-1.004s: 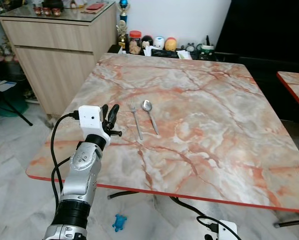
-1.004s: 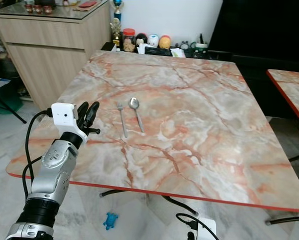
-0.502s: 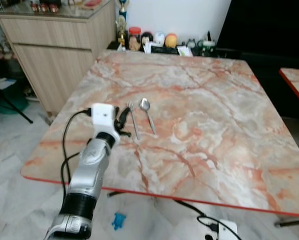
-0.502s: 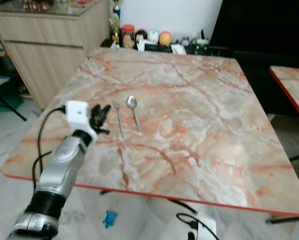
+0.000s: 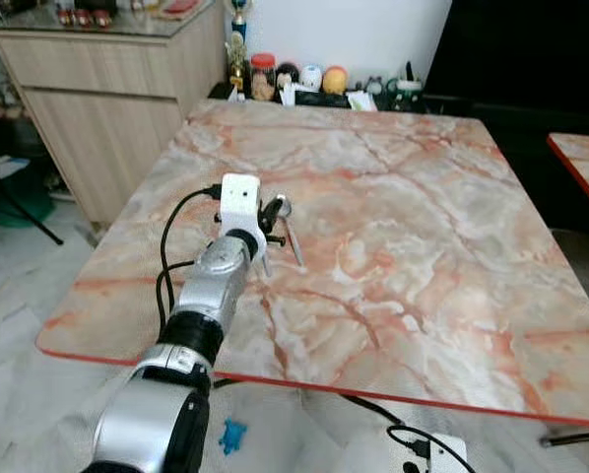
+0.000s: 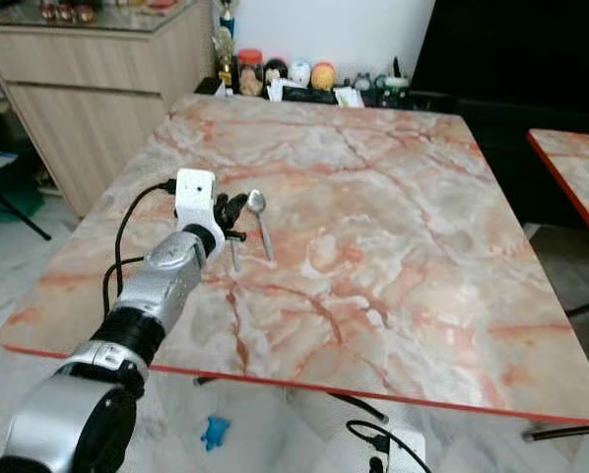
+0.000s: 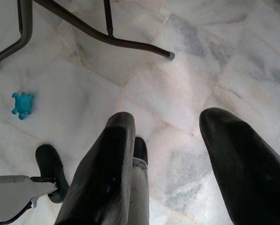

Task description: Setting the table

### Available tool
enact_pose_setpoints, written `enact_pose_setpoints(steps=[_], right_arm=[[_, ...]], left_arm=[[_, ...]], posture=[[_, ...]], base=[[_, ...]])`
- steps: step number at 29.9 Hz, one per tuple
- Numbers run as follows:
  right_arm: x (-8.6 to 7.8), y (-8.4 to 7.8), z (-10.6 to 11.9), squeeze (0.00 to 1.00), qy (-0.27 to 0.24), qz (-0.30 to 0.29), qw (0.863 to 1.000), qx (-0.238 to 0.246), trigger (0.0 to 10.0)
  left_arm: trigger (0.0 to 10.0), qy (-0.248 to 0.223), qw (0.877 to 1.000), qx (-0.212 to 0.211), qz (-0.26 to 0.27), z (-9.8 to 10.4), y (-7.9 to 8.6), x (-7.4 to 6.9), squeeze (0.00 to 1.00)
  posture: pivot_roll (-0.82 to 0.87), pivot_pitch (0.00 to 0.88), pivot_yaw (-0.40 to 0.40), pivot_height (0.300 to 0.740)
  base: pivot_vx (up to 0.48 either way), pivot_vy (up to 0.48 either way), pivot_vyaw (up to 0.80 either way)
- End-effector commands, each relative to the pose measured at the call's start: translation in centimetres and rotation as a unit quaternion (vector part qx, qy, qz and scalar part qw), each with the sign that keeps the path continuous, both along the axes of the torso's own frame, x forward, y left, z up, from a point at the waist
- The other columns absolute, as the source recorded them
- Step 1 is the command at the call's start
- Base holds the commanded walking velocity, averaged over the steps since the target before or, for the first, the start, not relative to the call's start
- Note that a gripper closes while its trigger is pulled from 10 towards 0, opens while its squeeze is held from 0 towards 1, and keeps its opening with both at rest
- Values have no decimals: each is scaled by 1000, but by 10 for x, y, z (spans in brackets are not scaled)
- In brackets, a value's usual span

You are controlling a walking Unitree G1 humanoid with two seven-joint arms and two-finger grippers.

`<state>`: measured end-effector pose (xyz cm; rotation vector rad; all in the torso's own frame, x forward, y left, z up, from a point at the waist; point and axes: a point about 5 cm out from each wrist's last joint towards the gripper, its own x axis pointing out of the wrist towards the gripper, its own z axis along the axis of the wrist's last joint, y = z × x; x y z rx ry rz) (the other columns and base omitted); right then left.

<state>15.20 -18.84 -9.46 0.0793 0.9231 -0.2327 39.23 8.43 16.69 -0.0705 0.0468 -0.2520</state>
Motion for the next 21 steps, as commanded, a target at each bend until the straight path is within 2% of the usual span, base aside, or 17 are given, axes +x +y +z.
enact_pose_setpoints(steps=[1, 3, 4, 5, 6, 8, 9, 10, 11, 12, 15, 17, 18, 21], right_arm=[[-2, 0, -1, 0, 3, 1, 1000, -2, 10000], [-2, 0, -1, 0, 2, 2, 1000, -3, 10000], [-2, 0, -1, 0, 2, 0, 1000, -3, 10000], [-2, 0, -1, 0, 2, 0, 1000, -3, 10000], [-2, 0, -1, 0, 2, -2, 1000, -4, 10000], [-2, 0, -1, 0, 2, -3, 1000, -4, 10000], [-2, 0, -1, 0, 1, -2, 1000, -5, 10000], [-2, 0, -1, 0, 1, -2, 1000, -5, 10000], [-2, 0, -1, 0, 0, -2, 1000, -6, 10000], [-3, 0, -1, 0, 0, -3, 1000, -6, 10000], [-3, 0, -1, 0, -1, -3, 1000, -6, 10000], [-3, 0, -1, 0, -2, -2, 1000, -6, 10000], [-3, -1, 0, 0, -3, 0, 1000, -7, 10000], [-3, -1, 0, 0, -4, 1, 1000, -7, 10000]], left_arm=[[10000, -30, 1000, -10, -2, 9, -4, 2, 0], [10000, -55, 998, -22, 4, 11, -1, 1, 0], [10000, -83, 996, -12, 9, 8, 5, -4, 0], [10000, -83, 996, -12, 9, 8, 5, -4, 0], [10000, -106, 994, 2, 8, 4, 11, -10, 0], [10000, -126, 992, -3, 22, 0, 23, -16, 0], [10000, -144, 988, 2, 47, -5, 42, -26, 0], [10000, -144, 988, 2, 47, -5, 42, -26, 0], [10000, -163, 984, 23, 69, -9, 59, -39, 0], [10000, -168, 983, 27, 73, -10, 62, -42, 0], [10000, -188, 975, 67, 100, -14, 83, -62, 0], [10000, -200, 967, 88, 132, -17, 103, -83, 0], [10000, -205, 960, 111, 157, -18, 116, -97, 0], [10000, -209, 950, 138, 189, -19, 129, -111, 0]], posture=[[63, 10, -34, 740], [63, 12, -32, 740], [62, 14, -31, 740], [62, 14, -31, 740], [66, 16, -32, 740], [66, 16, -32, 740], [81, 20, -34, 740], [81, 20, -34, 740], [83, 21, -34, 740], [83, 21, -34, 740], [90, 23, -36, 740], [100, 23, -42, 740], [104, 22, -44, 740], [107, 18, -46, 740]], base=[[0, 0, 0], [0, 0, 0], [0, 0, 0], [0, 0, 0], [0, 0, 0], [0, 0, 0], [0, 0, 0], [0, 0, 0], [0, 0, 0], [0, 0, 0], [0, 0, 0], [0, 0, 0], [0, 0, 0], [0, 0, 0]])
